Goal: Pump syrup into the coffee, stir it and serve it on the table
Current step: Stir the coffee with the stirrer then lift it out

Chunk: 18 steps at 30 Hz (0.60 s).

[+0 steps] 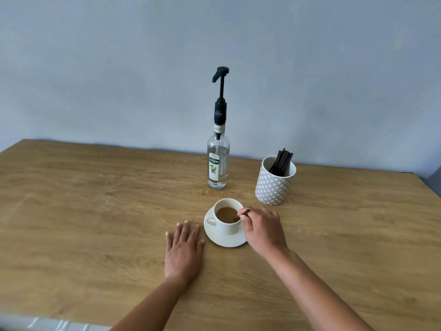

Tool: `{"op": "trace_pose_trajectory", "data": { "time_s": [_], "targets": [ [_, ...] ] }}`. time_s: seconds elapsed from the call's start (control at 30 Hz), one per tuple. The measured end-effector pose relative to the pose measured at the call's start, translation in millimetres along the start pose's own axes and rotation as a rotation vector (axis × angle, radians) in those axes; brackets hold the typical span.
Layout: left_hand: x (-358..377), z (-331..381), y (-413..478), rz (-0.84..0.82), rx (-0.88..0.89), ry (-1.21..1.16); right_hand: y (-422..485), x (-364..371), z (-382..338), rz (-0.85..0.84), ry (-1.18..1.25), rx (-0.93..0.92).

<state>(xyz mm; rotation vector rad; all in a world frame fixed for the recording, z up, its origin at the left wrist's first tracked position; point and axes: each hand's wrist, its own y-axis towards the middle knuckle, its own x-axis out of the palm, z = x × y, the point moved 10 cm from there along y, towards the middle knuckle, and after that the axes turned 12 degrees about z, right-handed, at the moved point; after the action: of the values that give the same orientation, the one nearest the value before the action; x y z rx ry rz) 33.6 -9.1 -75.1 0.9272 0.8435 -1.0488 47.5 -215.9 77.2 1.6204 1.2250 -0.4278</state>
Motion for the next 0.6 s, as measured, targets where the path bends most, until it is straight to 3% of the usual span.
{"op": "trace_pose_trajectory", "data": {
  "time_s": [0.23, 0.43, 0.6],
  "targets": [
    [-2, 0, -2, 0.026, -0.008, 0.033, -3, 10, -5, -0.059, 0.11, -0.042],
    [-1, -3, -2, 0.038, -0.015, 0.038, -5, 1, 0, -0.011, 0.038, -0.048],
    [1, -2, -6, 0.029, -0.008, 0.036, -9, -12, 5, 0.033, 0.162, 0.002]
  ]
}}
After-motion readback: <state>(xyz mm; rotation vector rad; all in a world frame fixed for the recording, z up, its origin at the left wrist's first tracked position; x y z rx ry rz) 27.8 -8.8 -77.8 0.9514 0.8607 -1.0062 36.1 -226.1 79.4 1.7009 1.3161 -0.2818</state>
